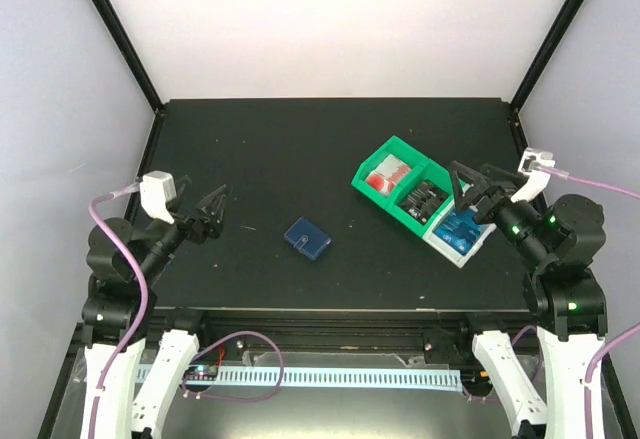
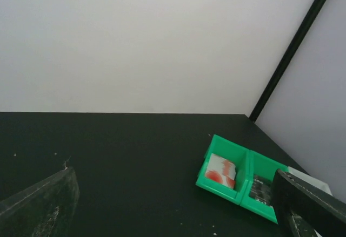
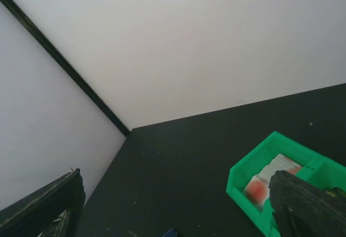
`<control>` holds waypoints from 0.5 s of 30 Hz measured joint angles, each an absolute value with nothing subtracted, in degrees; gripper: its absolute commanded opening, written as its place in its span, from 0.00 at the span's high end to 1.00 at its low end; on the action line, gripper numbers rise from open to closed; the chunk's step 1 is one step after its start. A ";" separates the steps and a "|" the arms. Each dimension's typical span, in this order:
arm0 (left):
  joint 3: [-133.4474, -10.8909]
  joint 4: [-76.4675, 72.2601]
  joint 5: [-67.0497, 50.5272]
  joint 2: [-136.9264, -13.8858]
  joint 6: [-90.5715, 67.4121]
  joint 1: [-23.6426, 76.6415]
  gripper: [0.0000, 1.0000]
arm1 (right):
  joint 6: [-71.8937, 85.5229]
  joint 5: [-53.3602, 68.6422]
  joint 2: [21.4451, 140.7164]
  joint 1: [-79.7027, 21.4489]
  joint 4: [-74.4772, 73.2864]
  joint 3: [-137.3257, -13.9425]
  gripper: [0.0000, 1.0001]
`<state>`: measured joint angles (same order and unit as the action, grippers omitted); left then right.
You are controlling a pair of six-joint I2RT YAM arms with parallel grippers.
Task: Put the credit cards into the card holder
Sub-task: Adjust the card holder at the center of the board.
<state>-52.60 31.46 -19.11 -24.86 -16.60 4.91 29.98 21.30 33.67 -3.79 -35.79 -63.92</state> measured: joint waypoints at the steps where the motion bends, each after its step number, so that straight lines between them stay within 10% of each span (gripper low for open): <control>1: -52.40 31.20 -19.92 -24.88 -16.73 4.78 0.01 | 30.39 22.39 33.67 -3.62 -35.48 -63.37 0.05; 15: -43.33 17.72 -34.63 -28.95 -23.75 4.19 0.01 | 33.69 39.92 39.09 -2.87 -26.79 -50.30 0.04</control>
<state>-43.33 17.72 -34.63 -28.95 -23.75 4.19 33.69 39.92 39.09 -2.87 -26.79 -50.30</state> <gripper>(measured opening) 0.989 0.956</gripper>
